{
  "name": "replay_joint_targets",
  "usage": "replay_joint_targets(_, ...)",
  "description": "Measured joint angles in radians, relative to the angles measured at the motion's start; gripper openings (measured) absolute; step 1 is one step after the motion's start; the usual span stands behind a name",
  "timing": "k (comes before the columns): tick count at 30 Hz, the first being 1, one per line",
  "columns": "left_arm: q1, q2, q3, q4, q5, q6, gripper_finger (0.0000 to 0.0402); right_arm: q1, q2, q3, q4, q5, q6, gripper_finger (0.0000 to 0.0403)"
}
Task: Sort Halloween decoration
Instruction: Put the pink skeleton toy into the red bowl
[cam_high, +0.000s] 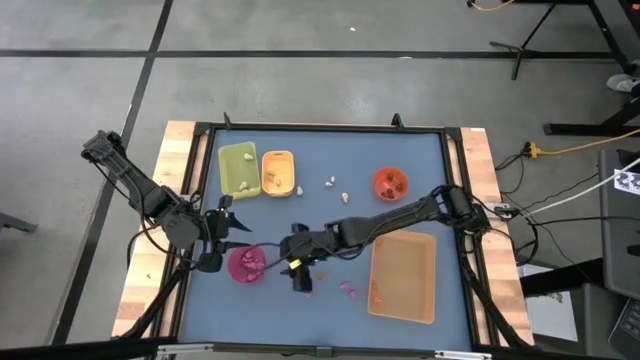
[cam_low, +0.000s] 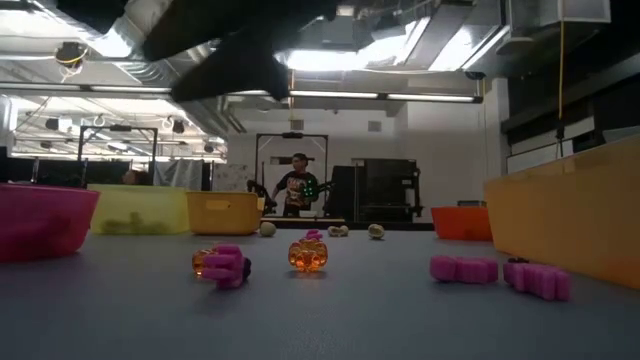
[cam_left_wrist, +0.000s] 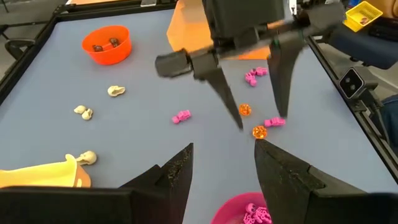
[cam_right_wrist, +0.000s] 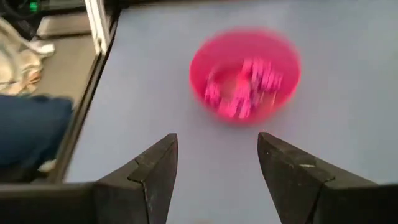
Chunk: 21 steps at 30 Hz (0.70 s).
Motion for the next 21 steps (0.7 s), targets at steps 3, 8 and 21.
replay_joint_targets(3,0.000,0.000,0.000,0.000,0.000,-0.003,0.0156,0.005,-0.030,0.000,-0.123,-0.067,0.081,0.0218)
replay_joint_targets(8,0.000,0.000,0.000,0.000,0.000,-0.004,0.0156,0.043,-0.041,0.000,-0.285,-0.096,0.192,0.0218)
replay_joint_targets(21,0.000,0.000,0.000,0.000,0.000,-0.004,0.0156,0.231,-0.034,0.000,-0.500,0.008,0.215,0.0218)
